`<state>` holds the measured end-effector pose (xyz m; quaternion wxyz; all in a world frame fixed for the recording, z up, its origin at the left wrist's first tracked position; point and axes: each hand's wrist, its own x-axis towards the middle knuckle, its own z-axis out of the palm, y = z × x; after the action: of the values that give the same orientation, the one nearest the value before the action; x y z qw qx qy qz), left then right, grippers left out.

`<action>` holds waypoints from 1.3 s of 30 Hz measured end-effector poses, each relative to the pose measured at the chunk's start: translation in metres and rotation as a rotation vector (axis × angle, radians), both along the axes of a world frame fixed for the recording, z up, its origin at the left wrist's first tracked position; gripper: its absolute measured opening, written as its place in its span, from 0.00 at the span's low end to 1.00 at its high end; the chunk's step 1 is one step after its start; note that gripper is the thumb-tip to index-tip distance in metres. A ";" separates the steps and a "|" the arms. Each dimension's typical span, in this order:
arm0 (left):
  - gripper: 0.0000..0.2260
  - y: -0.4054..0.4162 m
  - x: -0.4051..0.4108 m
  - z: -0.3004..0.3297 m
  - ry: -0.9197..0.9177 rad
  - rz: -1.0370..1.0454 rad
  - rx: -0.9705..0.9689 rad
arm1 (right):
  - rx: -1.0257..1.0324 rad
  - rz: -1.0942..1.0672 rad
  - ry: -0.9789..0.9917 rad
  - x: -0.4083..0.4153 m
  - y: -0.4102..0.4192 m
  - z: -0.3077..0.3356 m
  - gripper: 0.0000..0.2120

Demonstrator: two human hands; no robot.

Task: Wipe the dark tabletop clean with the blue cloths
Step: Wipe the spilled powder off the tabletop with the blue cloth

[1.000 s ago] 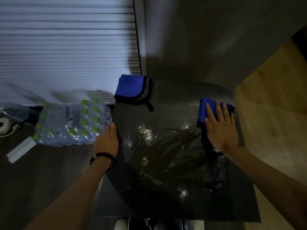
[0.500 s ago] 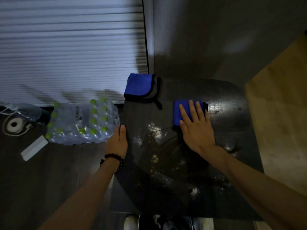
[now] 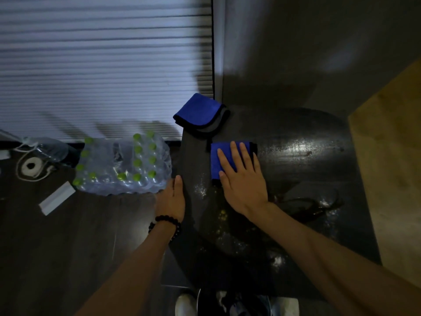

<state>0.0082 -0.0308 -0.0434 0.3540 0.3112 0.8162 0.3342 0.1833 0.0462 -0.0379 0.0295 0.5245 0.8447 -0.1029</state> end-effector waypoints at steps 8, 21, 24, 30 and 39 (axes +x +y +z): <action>0.19 -0.001 0.003 0.004 0.052 -0.009 0.010 | -0.007 0.047 -0.003 -0.006 -0.011 0.003 0.31; 0.20 -0.008 0.008 0.005 0.150 0.159 -0.067 | 0.032 0.222 0.032 -0.036 -0.018 -0.004 0.30; 0.23 -0.008 0.009 0.007 0.173 0.156 -0.096 | 0.031 0.318 0.038 -0.029 -0.014 -0.003 0.29; 0.16 -0.010 0.006 0.007 0.454 -0.132 -0.166 | 0.011 0.614 0.013 -0.007 0.002 0.000 0.27; 0.15 -0.012 0.005 0.010 0.596 -0.248 -0.202 | 0.011 0.824 0.004 0.030 0.006 0.003 0.27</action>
<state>0.0136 -0.0427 -0.0333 0.1669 0.4557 0.8686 0.1003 0.2129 0.0522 -0.0351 0.0637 0.1425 0.9846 -0.0792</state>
